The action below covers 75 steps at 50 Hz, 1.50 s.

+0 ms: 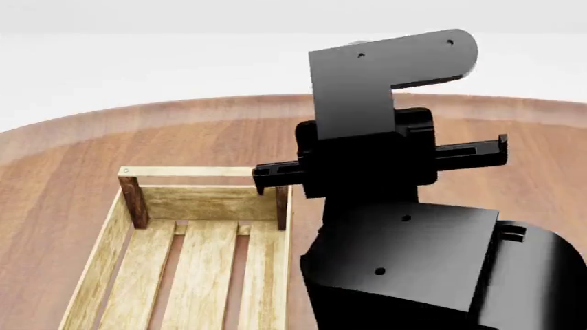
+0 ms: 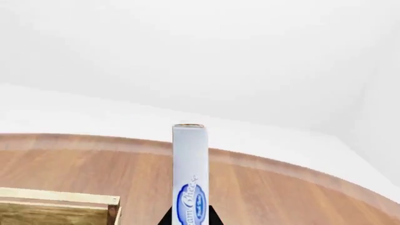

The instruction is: Pick up the cream cheese and put it in the tray.

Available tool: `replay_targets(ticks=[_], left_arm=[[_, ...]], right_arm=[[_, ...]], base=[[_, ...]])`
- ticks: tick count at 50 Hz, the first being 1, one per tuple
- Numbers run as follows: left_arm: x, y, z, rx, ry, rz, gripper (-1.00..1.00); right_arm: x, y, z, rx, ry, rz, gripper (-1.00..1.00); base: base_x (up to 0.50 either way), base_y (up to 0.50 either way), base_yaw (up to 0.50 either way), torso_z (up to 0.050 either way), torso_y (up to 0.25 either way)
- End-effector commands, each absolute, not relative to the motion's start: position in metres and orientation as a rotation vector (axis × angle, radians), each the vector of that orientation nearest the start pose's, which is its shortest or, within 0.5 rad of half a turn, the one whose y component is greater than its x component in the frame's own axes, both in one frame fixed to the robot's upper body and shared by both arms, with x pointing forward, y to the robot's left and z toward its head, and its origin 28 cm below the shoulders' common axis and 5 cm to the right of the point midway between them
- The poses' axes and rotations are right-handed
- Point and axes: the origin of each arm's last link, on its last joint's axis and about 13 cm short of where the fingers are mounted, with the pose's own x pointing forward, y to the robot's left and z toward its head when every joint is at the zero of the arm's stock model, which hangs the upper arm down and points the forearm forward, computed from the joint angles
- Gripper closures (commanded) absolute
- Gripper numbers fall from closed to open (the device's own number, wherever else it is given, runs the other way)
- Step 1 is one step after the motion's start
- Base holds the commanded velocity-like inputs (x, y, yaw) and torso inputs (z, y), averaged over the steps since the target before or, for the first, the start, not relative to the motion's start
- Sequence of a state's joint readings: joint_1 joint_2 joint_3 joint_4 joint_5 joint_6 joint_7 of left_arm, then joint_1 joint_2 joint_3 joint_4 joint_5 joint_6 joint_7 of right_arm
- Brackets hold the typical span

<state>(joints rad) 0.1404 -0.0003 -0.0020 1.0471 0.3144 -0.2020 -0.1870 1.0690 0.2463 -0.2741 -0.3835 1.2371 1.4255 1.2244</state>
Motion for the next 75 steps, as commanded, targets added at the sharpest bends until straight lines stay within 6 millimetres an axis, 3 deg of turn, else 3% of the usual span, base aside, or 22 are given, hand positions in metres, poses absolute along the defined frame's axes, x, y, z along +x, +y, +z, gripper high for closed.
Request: replay_targets(ticks=[1,8,17,26,41,63,75], left_arm=[[0.132,0.217,0.184,0.209,-0.723,0.352,-1.0],[0.133,0.217,0.184,0.208,-0.719,0.349,-1.0],[0.133,0.217,0.184,0.207,-0.72,0.35,-1.0],[0.134,0.216,0.184,0.208,-0.716,0.346,-1.0],[0.132,0.219,0.184,0.201,-0.719,0.355,-1.0],[0.133,0.219,0.184,0.2,-0.717,0.353,-1.0],[0.133,0.22,0.184,0.199,-0.715,0.354,-1.0]], right_arm=[[0.292,-0.037,0.261,-0.374,0.135,0.008,1.0],[0.307,-0.022,0.257,-0.469,0.143,0.13,1.0],[0.325,-0.005,0.253,-0.465,0.209,0.231,1.0],[0.33,0.01,0.232,-0.386,0.331,0.381,1.0],[0.361,0.027,0.194,-0.367,0.512,0.398,1.0],[0.352,0.024,0.142,-0.327,0.69,0.445,1.0],[0.35,0.023,0.127,-0.285,0.703,0.479,1.0]], base=[[0.0,0.0,0.0,0.0,0.0],[0.0,0.0,0.0,0.0,0.0],[0.0,0.0,0.0,0.0,0.001],[0.0,0.0,0.0,0.0,0.0],[0.0,0.0,0.0,0.0,0.001],[0.0,0.0,0.0,0.001,0.0],[0.0,0.0,0.0,0.0,0.001]])
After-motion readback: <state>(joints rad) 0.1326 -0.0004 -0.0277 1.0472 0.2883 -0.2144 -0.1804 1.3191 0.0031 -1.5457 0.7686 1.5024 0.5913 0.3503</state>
